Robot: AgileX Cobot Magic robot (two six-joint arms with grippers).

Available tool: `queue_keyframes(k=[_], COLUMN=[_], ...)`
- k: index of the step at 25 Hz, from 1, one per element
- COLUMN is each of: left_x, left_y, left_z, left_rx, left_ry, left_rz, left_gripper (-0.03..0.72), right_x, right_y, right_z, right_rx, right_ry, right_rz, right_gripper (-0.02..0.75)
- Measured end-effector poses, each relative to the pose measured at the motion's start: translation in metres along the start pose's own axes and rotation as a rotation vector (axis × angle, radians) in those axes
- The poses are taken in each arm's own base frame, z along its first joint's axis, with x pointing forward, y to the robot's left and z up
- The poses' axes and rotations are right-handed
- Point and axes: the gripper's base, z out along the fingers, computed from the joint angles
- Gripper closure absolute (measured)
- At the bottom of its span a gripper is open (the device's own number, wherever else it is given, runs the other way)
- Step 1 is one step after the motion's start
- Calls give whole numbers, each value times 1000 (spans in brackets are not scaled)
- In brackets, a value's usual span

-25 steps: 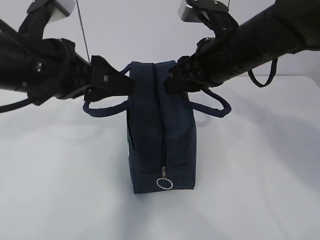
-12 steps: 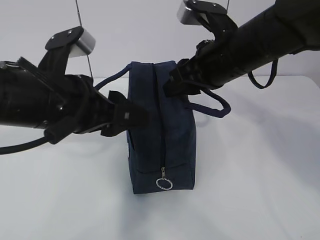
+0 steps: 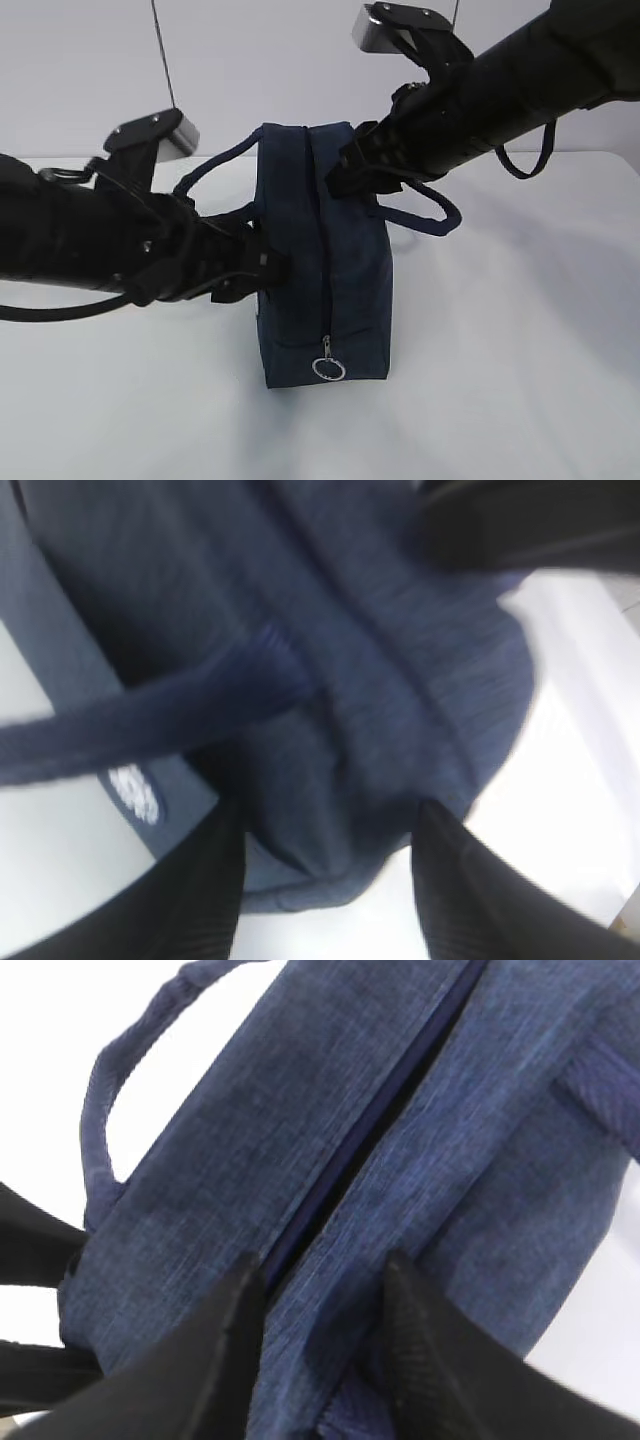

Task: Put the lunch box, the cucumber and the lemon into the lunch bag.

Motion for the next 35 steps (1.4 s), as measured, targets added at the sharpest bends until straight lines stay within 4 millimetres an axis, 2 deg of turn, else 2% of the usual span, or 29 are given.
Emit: queue_keyframes(k=[5,7,10,12,14,20,29,32,35], left_x=[3,3,3,2,2,2,2,2,2], left_y=[3,4,4,4,4,4,4,4,4], left_z=[7,7,7,7,7,7,7,7,7], left_rx=[-8,-10,-10,-10,-11,-11,-14,-14,-14], left_ry=[16,13,12,11,11,10,8,8,8], left_rz=[-36,-43,-47,-49,-50,-51,-44,-34,-25], left_gripper=[302,333,472,606,664,680,681,681,681], right_x=[1,1,1,1,1,6,-1,18,51], right_y=[1,1,1,1,1,6,31,34,34], right_z=[0,0,0,0,0,-8,-65,-73,-72], right_rx=[-8,-10,-11,-12,-12,-30,-23,-5,13], right_ry=[12,14,14,16,16,72,-13,-31,-32], right_rz=[-8,-13,-14,-16,-16,-65,-134,-96,-60], right_gripper=[454,454,454,454,454,454,454,454,454])
